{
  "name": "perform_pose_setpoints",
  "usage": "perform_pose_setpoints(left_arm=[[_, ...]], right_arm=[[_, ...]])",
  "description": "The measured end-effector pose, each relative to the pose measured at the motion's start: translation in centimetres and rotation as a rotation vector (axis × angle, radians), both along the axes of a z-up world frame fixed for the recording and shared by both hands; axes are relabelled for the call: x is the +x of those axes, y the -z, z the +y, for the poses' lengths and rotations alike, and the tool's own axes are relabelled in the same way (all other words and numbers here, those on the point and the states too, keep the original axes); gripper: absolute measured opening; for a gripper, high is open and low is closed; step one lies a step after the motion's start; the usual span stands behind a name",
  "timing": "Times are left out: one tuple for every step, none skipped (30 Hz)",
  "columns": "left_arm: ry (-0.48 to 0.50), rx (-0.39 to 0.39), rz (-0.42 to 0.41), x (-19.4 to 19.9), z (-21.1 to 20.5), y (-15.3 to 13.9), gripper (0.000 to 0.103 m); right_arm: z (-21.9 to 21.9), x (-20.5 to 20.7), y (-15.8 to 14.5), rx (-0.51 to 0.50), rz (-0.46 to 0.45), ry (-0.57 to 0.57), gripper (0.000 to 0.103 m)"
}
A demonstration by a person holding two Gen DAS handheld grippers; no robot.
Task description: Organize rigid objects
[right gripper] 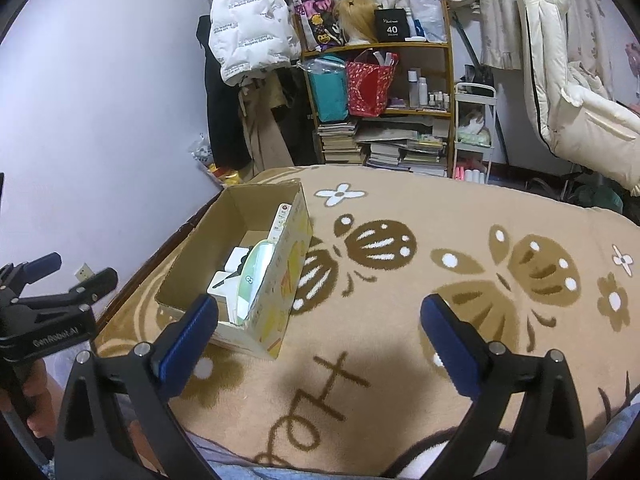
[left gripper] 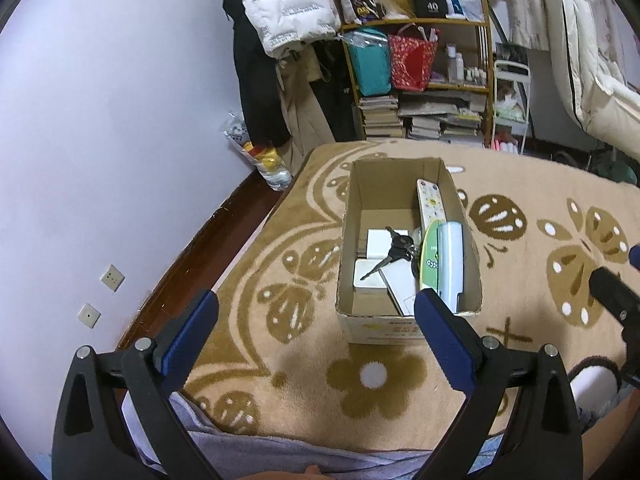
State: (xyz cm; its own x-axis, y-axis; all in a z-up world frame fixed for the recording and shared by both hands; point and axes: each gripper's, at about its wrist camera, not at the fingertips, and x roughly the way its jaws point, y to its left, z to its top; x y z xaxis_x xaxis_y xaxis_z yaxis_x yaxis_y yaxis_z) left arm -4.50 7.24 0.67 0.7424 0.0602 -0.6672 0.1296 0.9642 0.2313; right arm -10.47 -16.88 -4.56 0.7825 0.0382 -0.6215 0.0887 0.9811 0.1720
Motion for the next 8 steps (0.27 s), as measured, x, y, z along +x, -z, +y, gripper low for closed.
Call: perform_pose_setpoints(left_arm=[[-0.001, -0.003, -0.002, -0.08, 0.07, -0.04, 0.098], [0.000, -0.005, -0.003, -0.18, 0.09, -0.06, 0.098], [0.001, -0.005, -0.003, -0.23, 0.10, -0.03, 0.098], [0.001, -0.003, -0.005, -0.30, 0.08, 0.01, 0.098], [0.004, -0.004, -0.005, -0.30, 0.08, -0.01, 0.098], [0.009, -0.003, -0.007, -0.36, 0.06, 0.00, 0.098], [0.013, -0.002, -0.011, -0.44, 0.02, -0.02, 0.098], [0.016, 0.001, -0.014, -0.54, -0.05, -0.03, 0.098]], right_arm=[[0.01, -0.04, 0.04, 0.000, 0.002, 0.000, 0.103], [-0.03, -0.03, 0.08, 0.001, 0.002, 0.001, 0.103], [-0.06, -0.05, 0.07, 0.003, 0.001, 0.000, 0.103], [-0.10, -0.06, 0.07, 0.002, 0.000, 0.000, 0.103], [-0.15, -0.07, 0.07, 0.001, 0.000, -0.001, 0.103], [-0.19, -0.10, 0.08, -0.002, 0.001, -0.003, 0.103], [-0.17, -0.08, 0.07, -0.002, -0.001, -0.001, 0.103], [-0.13, -0.11, 0.10, -0.001, -0.002, 0.003, 0.103]])
